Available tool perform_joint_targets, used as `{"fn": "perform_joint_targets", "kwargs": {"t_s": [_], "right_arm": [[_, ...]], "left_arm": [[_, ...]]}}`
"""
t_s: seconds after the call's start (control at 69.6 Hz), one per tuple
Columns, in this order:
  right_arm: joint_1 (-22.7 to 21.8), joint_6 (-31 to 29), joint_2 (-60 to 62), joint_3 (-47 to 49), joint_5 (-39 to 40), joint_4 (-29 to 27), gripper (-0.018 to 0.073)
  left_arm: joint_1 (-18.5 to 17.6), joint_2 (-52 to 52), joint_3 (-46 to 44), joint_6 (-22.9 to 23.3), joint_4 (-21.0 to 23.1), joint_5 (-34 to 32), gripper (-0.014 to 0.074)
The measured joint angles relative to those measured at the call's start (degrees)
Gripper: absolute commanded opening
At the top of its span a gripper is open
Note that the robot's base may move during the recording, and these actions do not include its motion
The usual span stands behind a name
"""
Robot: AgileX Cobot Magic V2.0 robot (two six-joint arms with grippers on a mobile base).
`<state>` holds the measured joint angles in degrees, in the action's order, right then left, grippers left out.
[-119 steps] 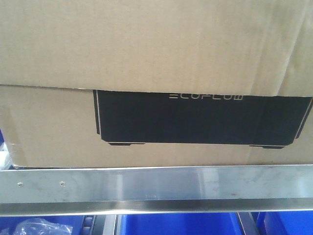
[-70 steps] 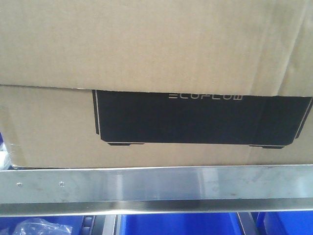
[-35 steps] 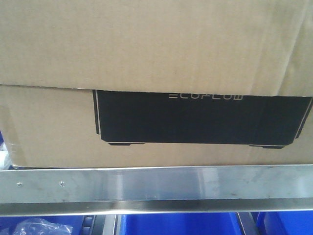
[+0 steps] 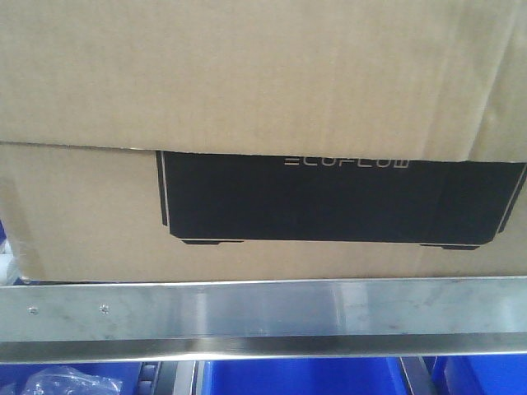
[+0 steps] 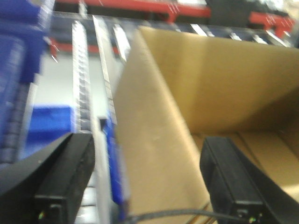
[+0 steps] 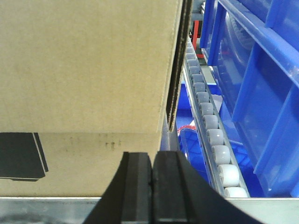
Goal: Grab box from left shelf to table start
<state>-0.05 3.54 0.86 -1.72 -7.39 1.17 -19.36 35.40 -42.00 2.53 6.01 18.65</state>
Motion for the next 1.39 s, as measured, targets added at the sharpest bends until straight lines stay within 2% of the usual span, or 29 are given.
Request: {"fn": "perform_joint_targets", "kwargs": {"t_s": [0.201, 0.474, 0.661, 1.006, 1.164, 1.207, 1.265, 1.394], "right_arm": [[0.0, 0.0, 0.0, 0.0, 0.0, 0.0, 0.0057], [0.0, 0.0, 0.0, 0.0, 0.0, 0.0, 0.0057], [0.0, 0.0, 0.0, 0.0, 0.1, 0.0, 0.0057], [0.0, 0.0, 0.0, 0.3, 4.4, 0.0, 0.0057], [0.0, 0.0, 0.0, 7.8, 1.9, 0.0, 0.0062], [0.0, 0.0, -0.2, 11.7, -0.5, 0.0, 0.0088], [0.0, 0.0, -1.6, 16.6, -3.6, 0.0, 0.0167], [0.0, 0.0, -8.1, 26.8, -10.0, -0.1, 0.0447]], "left_arm": [[-1.9, 11.1, -11.0, 0.0, 2.2, 6.3, 0.0397], [-1.9, 26.8, -26.3, 0.0, 2.5, 19.2, 0.0397], [-1.9, 34.5, -32.7, 0.2, 2.5, 25.2, 0.0396], [-1.9, 40.8, -37.0, 2.8, 2.3, 28.1, 0.0391], [-1.9, 40.8, -37.0, 2.9, 2.1, 28.4, 0.0391], [-1.9, 40.8, -37.0, 2.9, 2.1, 28.5, 0.0391], [-1.9, 40.8, -37.0, 2.9, 1.9, 28.5, 0.0391], [-1.9, 40.8, -37.1, 2.9, 1.9, 28.7, 0.0391]]}}
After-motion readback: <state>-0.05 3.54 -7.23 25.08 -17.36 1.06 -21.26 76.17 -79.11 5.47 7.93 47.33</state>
